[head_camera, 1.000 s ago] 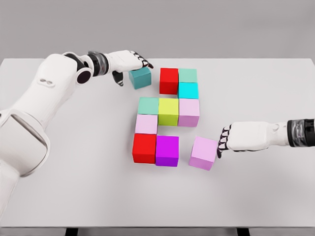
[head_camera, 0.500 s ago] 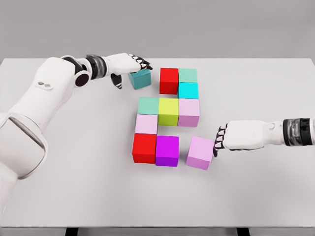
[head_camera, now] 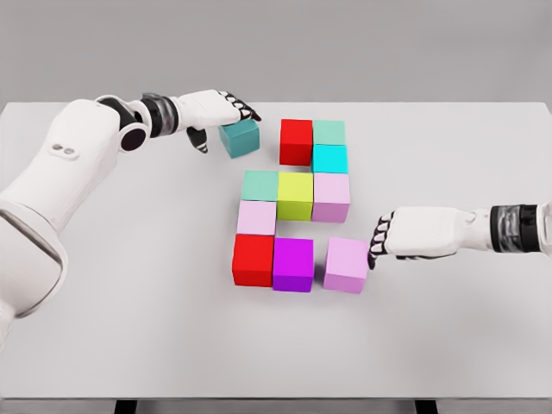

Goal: Assemble the squares on the desktop into the number 2

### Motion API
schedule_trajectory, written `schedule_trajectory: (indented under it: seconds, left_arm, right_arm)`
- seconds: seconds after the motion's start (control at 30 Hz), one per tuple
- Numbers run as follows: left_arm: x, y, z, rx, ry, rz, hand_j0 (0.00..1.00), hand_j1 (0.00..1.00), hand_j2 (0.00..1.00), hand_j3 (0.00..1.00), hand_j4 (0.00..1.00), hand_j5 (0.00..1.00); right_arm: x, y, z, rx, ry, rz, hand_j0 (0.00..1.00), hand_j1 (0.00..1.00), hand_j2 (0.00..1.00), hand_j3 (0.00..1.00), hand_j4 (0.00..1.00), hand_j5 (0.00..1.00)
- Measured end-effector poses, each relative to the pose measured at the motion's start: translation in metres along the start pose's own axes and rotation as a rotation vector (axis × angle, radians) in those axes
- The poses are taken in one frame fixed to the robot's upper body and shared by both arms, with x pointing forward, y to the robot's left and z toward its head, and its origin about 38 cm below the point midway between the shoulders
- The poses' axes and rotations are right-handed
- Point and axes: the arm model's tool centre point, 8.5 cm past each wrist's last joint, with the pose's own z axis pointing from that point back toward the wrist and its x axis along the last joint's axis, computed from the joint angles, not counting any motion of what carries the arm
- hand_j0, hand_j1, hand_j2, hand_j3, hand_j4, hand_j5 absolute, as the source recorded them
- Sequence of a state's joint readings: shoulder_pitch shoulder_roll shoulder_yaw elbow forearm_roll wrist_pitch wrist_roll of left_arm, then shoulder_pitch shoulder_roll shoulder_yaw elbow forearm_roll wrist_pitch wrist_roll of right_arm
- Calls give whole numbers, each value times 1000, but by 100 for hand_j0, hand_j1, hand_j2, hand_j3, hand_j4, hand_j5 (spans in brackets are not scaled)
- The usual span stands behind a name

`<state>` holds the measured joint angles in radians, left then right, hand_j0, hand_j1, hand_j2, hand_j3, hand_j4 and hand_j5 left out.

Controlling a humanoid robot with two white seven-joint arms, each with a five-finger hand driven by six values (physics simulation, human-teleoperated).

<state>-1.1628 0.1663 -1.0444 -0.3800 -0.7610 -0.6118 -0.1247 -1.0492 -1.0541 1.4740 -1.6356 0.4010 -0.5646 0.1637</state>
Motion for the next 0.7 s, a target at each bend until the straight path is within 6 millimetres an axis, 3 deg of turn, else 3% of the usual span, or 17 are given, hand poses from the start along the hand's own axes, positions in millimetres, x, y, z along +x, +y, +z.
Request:
schedule_trajectory:
  seconds: [0.7]
  left_arm:
    - [3,-3,3,14,-21,-14,100,100,100,100,100,100]
  right_arm:
    - [-3,-4,-8,-13,24,-6,61,61,61,61,61,61]
